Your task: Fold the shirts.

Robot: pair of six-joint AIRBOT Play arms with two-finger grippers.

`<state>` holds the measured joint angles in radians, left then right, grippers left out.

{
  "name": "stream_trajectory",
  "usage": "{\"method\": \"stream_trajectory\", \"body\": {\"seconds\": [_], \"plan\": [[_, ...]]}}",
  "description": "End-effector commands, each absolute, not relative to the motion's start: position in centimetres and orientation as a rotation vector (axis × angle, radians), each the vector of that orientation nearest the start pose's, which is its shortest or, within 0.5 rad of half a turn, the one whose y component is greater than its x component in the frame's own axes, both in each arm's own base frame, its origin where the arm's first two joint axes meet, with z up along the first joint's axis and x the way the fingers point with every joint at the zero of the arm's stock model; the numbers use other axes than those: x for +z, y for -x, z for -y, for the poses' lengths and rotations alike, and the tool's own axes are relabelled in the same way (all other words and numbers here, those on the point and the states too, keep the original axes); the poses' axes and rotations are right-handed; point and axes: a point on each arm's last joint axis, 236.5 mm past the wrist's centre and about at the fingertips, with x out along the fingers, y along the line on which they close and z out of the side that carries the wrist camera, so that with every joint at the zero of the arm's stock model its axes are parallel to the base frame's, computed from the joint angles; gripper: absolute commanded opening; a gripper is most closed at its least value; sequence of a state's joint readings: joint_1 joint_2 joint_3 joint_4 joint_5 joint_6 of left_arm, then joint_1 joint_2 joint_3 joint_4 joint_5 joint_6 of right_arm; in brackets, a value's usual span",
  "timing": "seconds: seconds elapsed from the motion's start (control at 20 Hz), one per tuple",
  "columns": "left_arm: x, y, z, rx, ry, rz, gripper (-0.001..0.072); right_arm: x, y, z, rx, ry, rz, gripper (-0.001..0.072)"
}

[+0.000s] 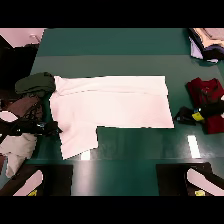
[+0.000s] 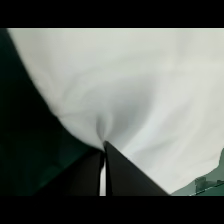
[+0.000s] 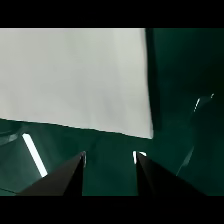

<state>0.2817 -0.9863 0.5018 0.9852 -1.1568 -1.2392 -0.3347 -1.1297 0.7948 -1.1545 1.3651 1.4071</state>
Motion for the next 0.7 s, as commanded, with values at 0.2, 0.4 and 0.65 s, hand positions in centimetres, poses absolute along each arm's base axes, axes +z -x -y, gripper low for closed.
{"method": "stream_trajectory", "body": {"seconds": [0.2,0.4,0.65], "plan": [[-7.3,-22.9,6.0,-0.257,0.564,-1.432,0.0024,-8.4,-23.9,0.9,0.013,-0.653,-1.512,0.0345],[-7.3,-22.9,6.0,-0.258,0.567,-1.431,0.0025,-7.8,-25.7,0.1,0.045,-0.700,-1.441,0.0309],[-7.3,-22.7,6.1,-0.263,0.569,-1.437,0.0024,-9.2,-24.0,-1.1,0.092,-0.745,-1.557,0.0235]]}}
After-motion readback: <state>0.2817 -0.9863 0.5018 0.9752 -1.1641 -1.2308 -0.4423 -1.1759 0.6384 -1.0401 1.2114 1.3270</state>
